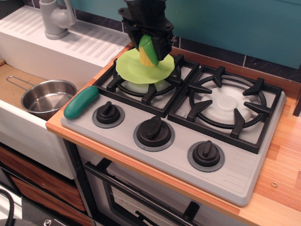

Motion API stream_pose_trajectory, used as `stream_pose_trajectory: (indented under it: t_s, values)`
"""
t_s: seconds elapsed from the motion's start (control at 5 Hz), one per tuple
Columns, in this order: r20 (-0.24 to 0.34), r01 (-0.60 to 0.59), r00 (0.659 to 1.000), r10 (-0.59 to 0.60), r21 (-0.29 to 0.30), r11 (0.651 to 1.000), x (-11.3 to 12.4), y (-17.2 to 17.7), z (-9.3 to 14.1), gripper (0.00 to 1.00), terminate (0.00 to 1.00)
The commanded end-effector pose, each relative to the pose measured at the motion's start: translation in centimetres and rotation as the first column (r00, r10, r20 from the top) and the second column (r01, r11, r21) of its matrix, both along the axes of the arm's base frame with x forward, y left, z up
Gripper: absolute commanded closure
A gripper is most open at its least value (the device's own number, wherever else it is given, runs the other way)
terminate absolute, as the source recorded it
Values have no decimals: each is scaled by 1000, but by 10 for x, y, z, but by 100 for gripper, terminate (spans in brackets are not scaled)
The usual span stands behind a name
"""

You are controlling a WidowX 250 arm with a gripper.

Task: Put corncob on plate and cucumber in pot or pan in sink

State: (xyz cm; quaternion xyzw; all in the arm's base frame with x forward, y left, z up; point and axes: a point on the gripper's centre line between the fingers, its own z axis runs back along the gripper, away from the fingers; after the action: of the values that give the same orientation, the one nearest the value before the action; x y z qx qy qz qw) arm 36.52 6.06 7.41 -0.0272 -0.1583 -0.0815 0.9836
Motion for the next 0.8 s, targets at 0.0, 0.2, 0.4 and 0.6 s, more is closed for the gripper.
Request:
stream_pose_trajectory:
  t_s: [0.0, 0.2, 0.4, 0.6]
  values:
    - [29, 13, 999, -14, 16, 1000, 7, 16, 18, 100, 0]
    - [38, 15, 999, -16, 26, 1000, 4, 12, 17, 0, 0]
    - [40, 14, 999, -15, 28, 1000, 0, 6, 17, 0, 0]
    - [36, 14, 999, -14, 17, 1000, -4, -1, 19, 0, 0]
